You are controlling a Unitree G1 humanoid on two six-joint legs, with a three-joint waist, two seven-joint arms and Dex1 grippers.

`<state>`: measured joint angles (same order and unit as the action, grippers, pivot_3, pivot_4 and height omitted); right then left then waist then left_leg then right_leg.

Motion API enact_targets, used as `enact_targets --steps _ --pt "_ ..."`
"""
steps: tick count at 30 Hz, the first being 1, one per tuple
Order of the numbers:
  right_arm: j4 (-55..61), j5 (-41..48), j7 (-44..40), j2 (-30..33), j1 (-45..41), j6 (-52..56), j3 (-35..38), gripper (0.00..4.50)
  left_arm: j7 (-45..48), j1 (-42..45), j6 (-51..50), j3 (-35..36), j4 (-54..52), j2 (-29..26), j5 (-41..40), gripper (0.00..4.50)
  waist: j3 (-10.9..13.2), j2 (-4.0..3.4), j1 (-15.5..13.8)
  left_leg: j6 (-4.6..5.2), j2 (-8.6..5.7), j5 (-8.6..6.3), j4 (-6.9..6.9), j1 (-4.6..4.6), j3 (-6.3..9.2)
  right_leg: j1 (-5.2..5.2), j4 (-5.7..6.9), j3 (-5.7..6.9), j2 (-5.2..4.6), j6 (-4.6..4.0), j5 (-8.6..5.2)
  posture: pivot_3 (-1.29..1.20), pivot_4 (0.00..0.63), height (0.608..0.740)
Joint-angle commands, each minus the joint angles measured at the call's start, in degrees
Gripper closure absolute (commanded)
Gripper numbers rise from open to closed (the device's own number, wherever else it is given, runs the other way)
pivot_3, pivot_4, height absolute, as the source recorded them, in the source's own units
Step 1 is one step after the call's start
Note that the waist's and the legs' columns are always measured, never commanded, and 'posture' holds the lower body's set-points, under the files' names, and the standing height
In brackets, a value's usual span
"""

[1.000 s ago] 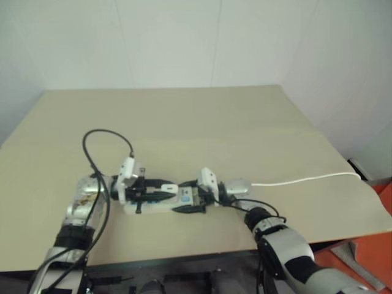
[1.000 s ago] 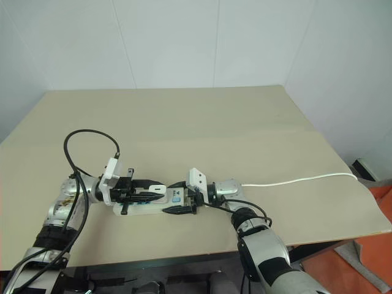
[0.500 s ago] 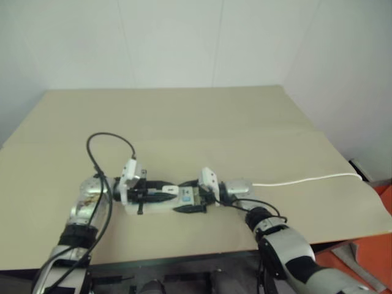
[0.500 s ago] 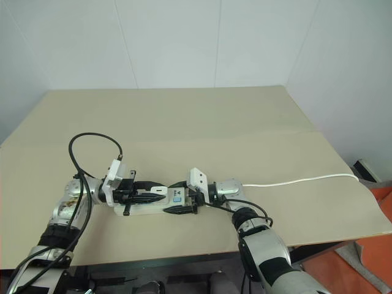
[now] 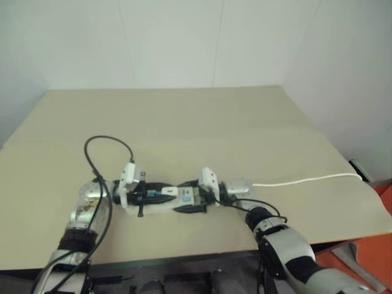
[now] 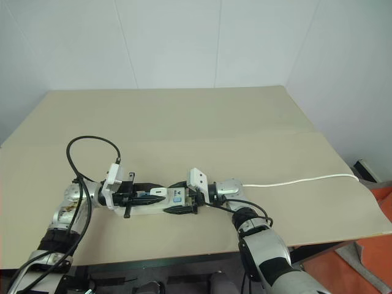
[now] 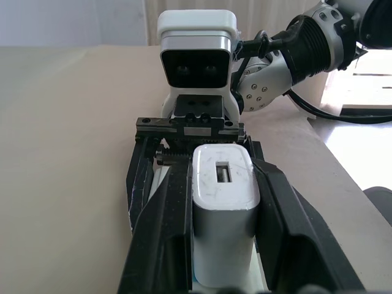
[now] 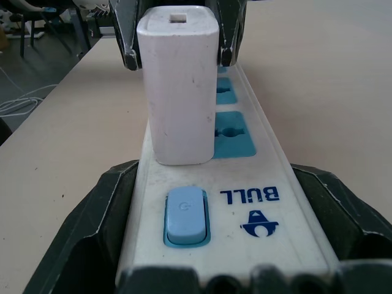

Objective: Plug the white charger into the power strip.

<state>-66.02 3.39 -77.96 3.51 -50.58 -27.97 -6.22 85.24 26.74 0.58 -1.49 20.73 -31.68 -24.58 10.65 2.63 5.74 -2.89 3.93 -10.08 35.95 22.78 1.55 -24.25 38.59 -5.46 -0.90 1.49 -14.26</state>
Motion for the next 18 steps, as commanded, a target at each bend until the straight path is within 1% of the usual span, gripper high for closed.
enact_targets --steps 1,3,4,6,9,10,14,18 --pt "1.4 0.2 -0.5 1.1 -0.1 0.6 0.4 1.06 -0.3 -2.3 -2.6 -2.0 1.0 -1.8 3.0 2.75 0.0 -0.02 0.0 0.0 0.0 0.0 0.0 0.0 0.0 0.0 -0.01 0.0 0.0 0.0 0.0 0.0 0.15 0.74" --pt "1.4 0.2 -0.5 1.1 -0.1 0.6 0.4 1.06 -0.3 -2.3 -3.2 -2.1 0.7 -2.0 3.0 2.19 0.0 -0.04 -0.1 0.0 0.0 0.0 -0.04 -0.02 -0.03 -0.02 -0.02 -0.03 0.0 0.0 0.0 0.0 0.15 0.74" --pt "1.4 0.2 -0.5 1.1 -0.1 0.6 0.4 1.06 -0.3 -2.3 -3.2 -2.1 0.6 -2.0 3.1 1.82 0.0 -0.05 -0.1 0.0 0.0 0.0 -0.04 -0.04 -0.01 0.01 -0.03 0.0 0.0 0.0 0.0 0.0 0.15 0.74" --pt "1.4 0.2 -0.5 1.1 -0.2 0.6 0.4 1.06 0.1 -2.2 -3.0 -2.1 0.6 -2.1 3.1 1.25 0.0 -0.05 -0.1 0.0 0.0 0.0 -0.04 -0.04 -0.02 0.02 -0.03 -0.01 0.0 0.0 0.0 0.0 0.15 0.74" --pt "1.4 0.2 -0.5 1.1 -0.2 0.6 0.4 1.06 0.3 -1.8 -2.8 -1.9 0.5 -2.1 3.0 0.29 0.0 -0.05 -0.1 0.0 0.0 0.0 -0.04 -0.05 -0.02 0.03 -0.03 -0.01 0.0 0.0 0.0 0.0 0.15 0.74" --pt "1.4 0.2 -0.5 1.0 -0.2 0.6 0.4 1.06 0.4 -1.6 -2.8 -1.8 0.3 -2.1 2.9 0.04 0.0 -0.05 -0.1 0.0 0.0 0.0 -0.04 -0.05 -0.02 0.02 -0.04 -0.01 0.0 0.0 0.0 0.0 0.15 0.74" --pt "1.4 0.2 -0.3 0.7 -0.1 0.5 0.4 1.06 1.2 -0.5 -2.7 -0.8 -1.5 -3.3 2.2 0.04 0.0 -0.05 -0.1 0.0 0.0 0.0 -0.04 -0.04 -0.02 0.02 -0.05 -0.01 0.0 0.0 0.0 0.0 0.15 0.74" --pt "1.5 0.3 -0.2 0.4 0.1 0.4 0.3 1.06 1.5 3.1 -9.1 0.6 -5.1 -8.4 1.3 0.04 0.0 -0.05 -0.1 0.0 0.01 0.0 -0.04 0.05 0.0 -0.06 -0.04 0.01 0.0 0.0 0.0 0.0 0.15 0.74"
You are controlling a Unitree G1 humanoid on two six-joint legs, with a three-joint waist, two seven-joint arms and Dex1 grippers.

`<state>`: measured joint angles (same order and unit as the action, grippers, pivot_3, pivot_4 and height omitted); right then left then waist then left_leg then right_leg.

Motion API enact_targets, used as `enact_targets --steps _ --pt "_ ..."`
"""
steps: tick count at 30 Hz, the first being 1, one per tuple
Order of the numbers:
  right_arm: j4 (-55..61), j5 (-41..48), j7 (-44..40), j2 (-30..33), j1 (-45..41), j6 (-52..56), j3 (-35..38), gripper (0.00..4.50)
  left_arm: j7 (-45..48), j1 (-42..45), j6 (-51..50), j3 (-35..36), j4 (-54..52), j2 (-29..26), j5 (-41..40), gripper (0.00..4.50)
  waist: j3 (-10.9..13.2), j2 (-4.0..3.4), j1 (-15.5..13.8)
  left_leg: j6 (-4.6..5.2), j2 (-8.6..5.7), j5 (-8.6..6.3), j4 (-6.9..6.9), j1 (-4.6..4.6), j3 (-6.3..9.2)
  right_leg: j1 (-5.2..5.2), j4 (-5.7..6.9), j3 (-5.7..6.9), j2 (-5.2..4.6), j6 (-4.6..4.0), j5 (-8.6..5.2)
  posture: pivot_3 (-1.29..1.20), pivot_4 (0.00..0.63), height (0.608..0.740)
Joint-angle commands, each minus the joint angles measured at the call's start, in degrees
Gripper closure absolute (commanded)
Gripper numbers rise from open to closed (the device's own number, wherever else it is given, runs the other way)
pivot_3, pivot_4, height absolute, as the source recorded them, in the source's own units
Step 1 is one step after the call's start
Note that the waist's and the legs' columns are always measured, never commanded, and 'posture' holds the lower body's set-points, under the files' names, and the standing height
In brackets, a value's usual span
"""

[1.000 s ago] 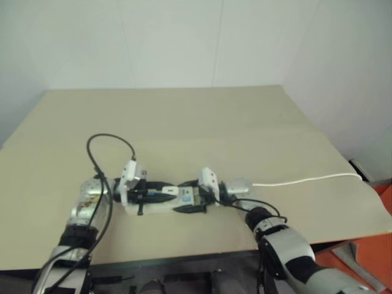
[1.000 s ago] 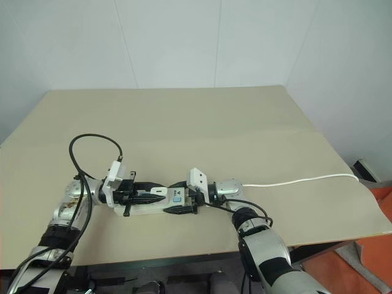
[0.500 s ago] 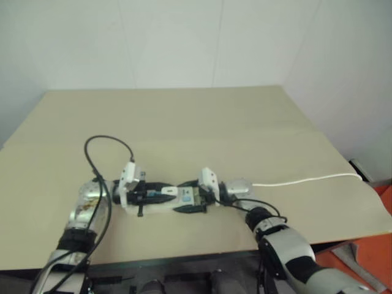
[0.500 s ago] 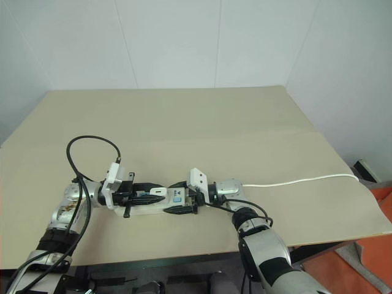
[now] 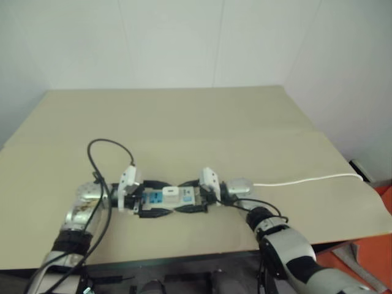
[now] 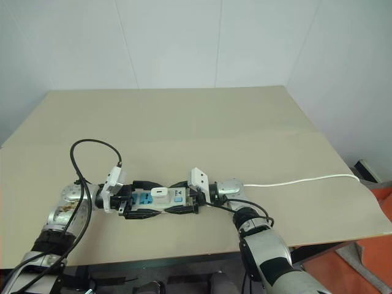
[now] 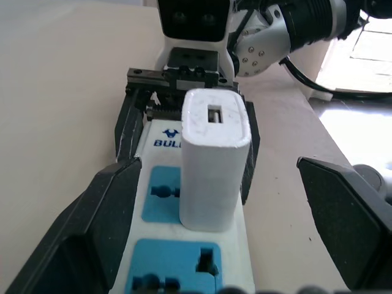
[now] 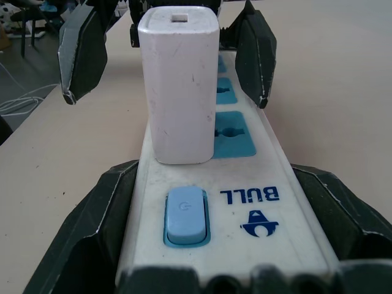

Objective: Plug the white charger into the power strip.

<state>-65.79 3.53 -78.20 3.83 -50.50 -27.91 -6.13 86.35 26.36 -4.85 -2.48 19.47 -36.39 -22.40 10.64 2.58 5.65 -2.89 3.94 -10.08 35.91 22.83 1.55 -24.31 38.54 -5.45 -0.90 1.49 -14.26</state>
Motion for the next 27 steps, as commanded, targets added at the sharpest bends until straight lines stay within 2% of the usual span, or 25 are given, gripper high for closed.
enact_targets --steps 1,3,4,9,18,23,27 --pt "1.3 0.2 0.0 0.1 0.0 0.5 0.3 0.71 0.7 4.4 -4.8 2.1 -4.7 -5.1 -1.3 0.01 0.0 0.0 0.0 0.0 0.0 0.0 0.0 0.02 0.01 -0.01 0.0 0.01 0.0 0.0 0.0 0.0 0.15 0.74" --pt "1.4 0.5 -0.6 0.0 -0.1 1.1 0.4 0.09 0.0 6.0 -7.0 3.5 -6.5 -7.6 -2.1 0.0 0.0 -0.01 0.0 0.0 0.0 0.0 0.0 0.03 0.01 -0.01 -0.04 0.02 0.0 0.01 0.0 0.0 0.15 0.74" --pt "1.5 0.5 -0.7 0.1 -0.2 1.2 0.4 0.04 -0.2 6.5 -7.6 4.0 -6.9 -8.2 -2.4 0.0 0.0 -0.01 0.0 0.0 0.0 0.0 0.0 0.04 0.01 -0.01 -0.07 0.02 0.0 0.01 0.0 0.0 0.15 0.74" --pt "4.0 1.0 -2.0 1.4 0.2 1.5 0.5 0.04 -0.4 6.8 -10.3 8.3 -10.1 -12.0 -5.3 0.0 0.0 -0.04 0.0 0.0 0.01 0.0 -0.06 0.05 0.0 -0.03 -0.14 0.02 0.0 0.01 -0.01 0.0 0.15 0.74" --pt "16.4 5.3 -3.8 8.3 4.4 4.6 2.6 0.04 -4.0 -0.1 -10.1 12.8 -14.2 -15.0 -5.6 0.0 0.0 -0.05 -0.1 -0.01 0.01 0.0 -0.05 0.12 0.01 -0.05 -0.16 0.03 0.0 0.01 0.0 0.0 0.15 0.74" --pt "26.0 8.2 -4.8 14.8 8.7 8.7 3.4 0.04 -7.4 -7.0 -10.4 17.0 -18.4 -16.5 -5.7 0.0 0.1 -0.08 -0.1 0.0 0.02 0.0 -0.06 0.11 -0.01 -0.05 -0.2 0.02 -0.01 0.0 -0.01 0.0 0.15 0.74" --pt "32.6 10.5 -3.1 20.0 11.5 12.5 5.3 0.04 -8.7 -16.4 -12.3 23.6 -24.8 -18.6 -7.5 0.0 0.1 -0.14 0.0 0.0 0.06 -0.01 -0.16 0.12 -0.08 -0.09 -0.35 -0.03 -0.01 -0.02 -0.02 0.0 0.15 0.74"
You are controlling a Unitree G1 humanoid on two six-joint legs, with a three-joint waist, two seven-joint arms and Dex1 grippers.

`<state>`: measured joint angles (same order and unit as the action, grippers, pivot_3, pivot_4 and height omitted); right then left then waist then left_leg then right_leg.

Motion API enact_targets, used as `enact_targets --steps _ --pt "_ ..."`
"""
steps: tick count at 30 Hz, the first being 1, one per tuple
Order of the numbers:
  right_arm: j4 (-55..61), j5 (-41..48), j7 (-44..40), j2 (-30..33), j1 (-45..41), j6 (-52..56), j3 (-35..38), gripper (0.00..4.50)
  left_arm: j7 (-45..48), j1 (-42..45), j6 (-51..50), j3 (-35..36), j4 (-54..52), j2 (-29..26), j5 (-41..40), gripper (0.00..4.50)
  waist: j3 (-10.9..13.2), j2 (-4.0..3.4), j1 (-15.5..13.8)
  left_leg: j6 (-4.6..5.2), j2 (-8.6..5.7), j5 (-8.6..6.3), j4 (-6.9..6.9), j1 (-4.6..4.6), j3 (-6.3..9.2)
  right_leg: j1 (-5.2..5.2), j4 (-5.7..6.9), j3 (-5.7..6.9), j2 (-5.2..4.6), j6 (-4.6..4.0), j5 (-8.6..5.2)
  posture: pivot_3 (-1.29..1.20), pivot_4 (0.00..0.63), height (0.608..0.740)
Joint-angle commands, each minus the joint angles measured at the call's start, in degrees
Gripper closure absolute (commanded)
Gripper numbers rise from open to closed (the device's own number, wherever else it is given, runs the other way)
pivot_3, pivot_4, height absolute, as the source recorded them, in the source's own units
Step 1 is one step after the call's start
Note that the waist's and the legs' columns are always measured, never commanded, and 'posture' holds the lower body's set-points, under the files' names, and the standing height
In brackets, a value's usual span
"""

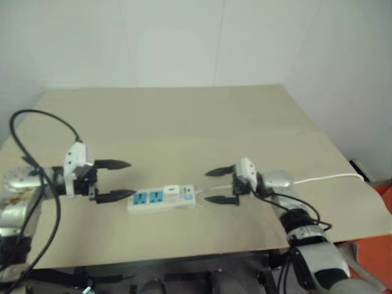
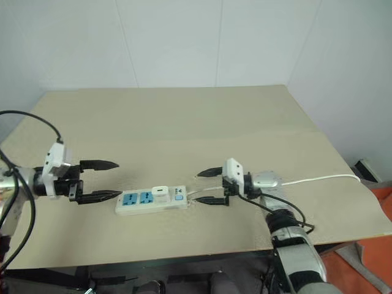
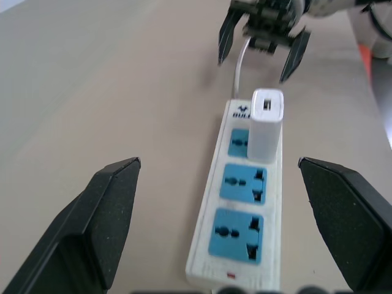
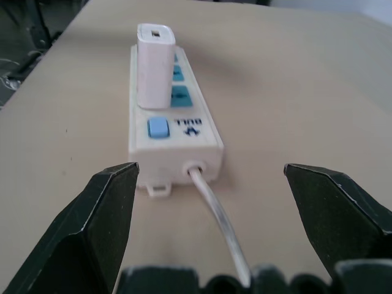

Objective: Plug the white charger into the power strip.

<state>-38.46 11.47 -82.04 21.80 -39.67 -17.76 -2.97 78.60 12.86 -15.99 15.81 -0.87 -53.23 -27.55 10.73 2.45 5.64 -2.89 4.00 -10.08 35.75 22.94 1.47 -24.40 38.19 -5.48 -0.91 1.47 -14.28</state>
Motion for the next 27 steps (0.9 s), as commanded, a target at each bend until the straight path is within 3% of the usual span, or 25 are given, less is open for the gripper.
enact_targets --steps 1,6,10,27 --pt "6.7 2.9 1.4 3.1 1.4 3.0 2.5 0.04 -1.4 -5.6 -1.8 7.5 -6.3 -1.8 -3.3 0.0 0.0 -0.02 -0.1 0.0 0.01 0.0 0.0 0.01 0.0 -0.01 -0.02 0.0 0.0 0.0 0.0 0.0 0.15 0.74" --pt "11.8 4.6 2.7 8.3 4.6 5.8 4.6 0.04 -3.0 -18.6 -4.1 18.1 -14.8 -0.4 -6.4 0.0 0.1 -0.06 -0.2 0.0 0.02 0.0 0.01 0.0 -0.08 -0.01 -0.11 -0.01 -0.06 -0.03 -0.01 0.0 0.15 0.74" --pt "13.3 5.2 3.6 10.3 5.3 7.0 5.2 0.04 -4.8 -23.2 -5.0 21.4 -17.9 0.9 -8.1 0.0 0.1 -0.06 -0.3 0.0 -0.01 0.0 0.02 -0.03 -0.09 0.02 -0.12 0.0 -0.11 -0.26 -0.14 0.0 0.15 0.74" --pt "16.2 5.6 4.8 11.1 6.1 8.9 4.9 0.04 -6.8 -23.4 -4.7 19.3 -18.9 1.4 -9.9 0.0 0.1 -0.06 -0.2 -0.01 -0.02 -0.01 0.02 -0.02 -0.13 0.01 -0.15 0.0 -0.11 -0.25 -0.13 0.0 0.15 0.74"
